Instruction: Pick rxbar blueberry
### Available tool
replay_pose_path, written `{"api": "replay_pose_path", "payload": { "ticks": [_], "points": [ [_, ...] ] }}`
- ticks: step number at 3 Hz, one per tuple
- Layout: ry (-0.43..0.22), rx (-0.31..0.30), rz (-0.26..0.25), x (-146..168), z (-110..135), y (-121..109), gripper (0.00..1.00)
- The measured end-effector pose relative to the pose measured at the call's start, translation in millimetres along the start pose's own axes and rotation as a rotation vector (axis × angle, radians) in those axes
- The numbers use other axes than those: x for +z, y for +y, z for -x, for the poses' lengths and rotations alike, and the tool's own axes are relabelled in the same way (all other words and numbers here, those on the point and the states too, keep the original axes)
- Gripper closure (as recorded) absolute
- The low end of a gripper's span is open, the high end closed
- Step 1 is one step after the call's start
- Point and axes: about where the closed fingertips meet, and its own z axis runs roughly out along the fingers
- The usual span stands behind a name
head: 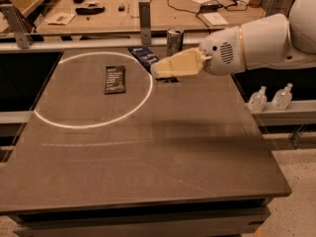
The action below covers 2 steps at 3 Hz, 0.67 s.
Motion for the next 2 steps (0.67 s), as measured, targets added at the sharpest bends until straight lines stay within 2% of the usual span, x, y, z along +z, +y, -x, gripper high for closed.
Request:
{"api": "replay_pose_path", "payload": {
  "ticks": [1,2],
  "points": [
    [-0.011,-0.052,0.119,1.7,12.9,12.2,1.0],
    [-0.009,-0.058,0.13,0.1,14.1,14.0,1.0]
  ]
}}
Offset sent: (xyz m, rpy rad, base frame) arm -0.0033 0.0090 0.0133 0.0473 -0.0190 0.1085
